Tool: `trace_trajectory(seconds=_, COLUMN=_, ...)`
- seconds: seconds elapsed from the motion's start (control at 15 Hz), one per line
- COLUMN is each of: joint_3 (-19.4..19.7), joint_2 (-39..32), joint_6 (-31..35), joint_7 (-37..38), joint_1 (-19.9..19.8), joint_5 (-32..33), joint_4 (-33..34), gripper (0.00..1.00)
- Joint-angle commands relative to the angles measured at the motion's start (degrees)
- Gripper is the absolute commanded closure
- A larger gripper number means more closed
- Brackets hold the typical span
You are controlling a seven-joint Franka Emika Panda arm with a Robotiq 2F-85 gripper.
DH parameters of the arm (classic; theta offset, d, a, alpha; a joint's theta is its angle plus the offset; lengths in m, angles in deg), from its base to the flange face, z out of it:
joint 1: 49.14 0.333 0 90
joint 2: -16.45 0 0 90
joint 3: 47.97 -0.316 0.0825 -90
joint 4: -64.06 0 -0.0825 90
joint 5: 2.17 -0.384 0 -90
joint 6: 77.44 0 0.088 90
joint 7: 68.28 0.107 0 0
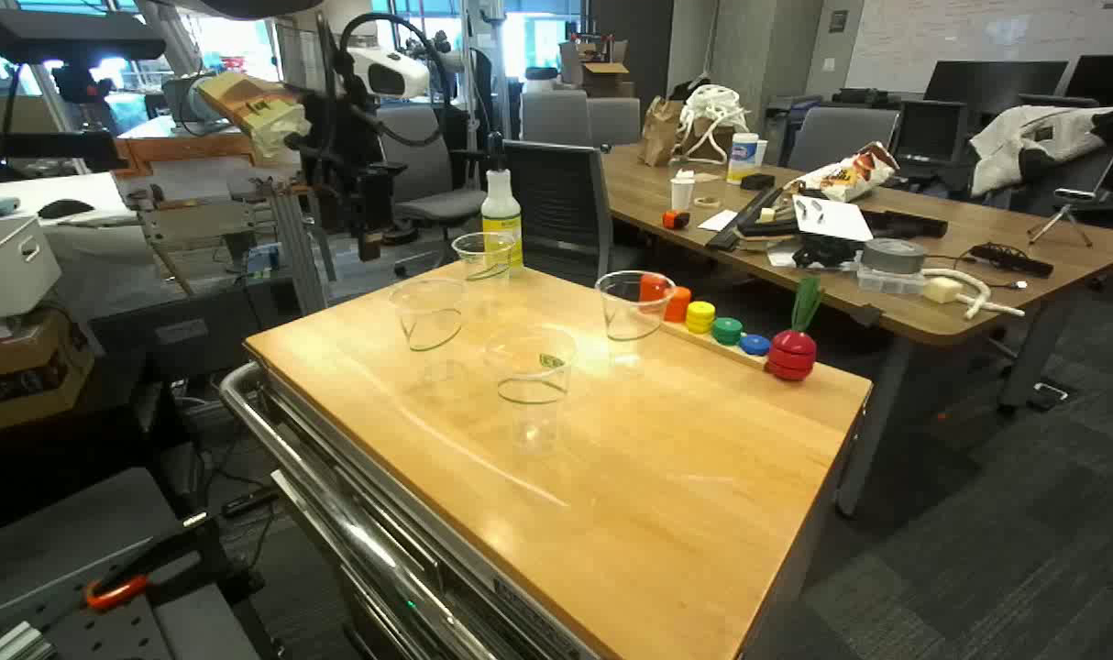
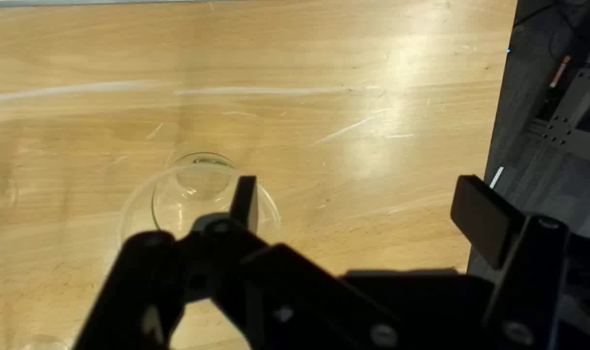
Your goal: Pick up the plastic cups from the table and put them in each other.
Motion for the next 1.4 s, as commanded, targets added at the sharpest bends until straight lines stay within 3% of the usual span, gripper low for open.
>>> trace_trajectory(seconds=0.0, joint_3=-0.01, joint_2=0.03, joint_6=-0.08, joint_7=0.00, joint_1=-0.04, joint_5=0.02, joint_4=0.26, gripper=0.00)
trace_trajectory(seconds=0.33, joint_3=-0.01, joint_2=0.08, joint_6=-0.09, joint_7=0.00, joint_1=-0.04, joint_5=0.02, joint_4=0.95, gripper=0.00)
trace_trajectory(seconds=0.53, joint_3=0.41, joint_2=-3.04, joint_6=-2.57, joint_7=-0.25, joint_1=-0.56, joint_5=1.15, joint_4=4.65, gripper=0.00)
trace_trajectory(seconds=1.13, joint_3=2.66, joint_2=-17.78, joint_6=-6.22, joint_7=1.45, joint_1=-2.14, joint_5=8.79, joint_4=22.91, gripper=0.00)
trace_trajectory(seconds=1.33, joint_3=3.34, joint_2=-22.99, joint_6=-7.62, joint_7=0.34, joint_1=-2.22, joint_5=8.28, joint_4=28.46, gripper=0.00)
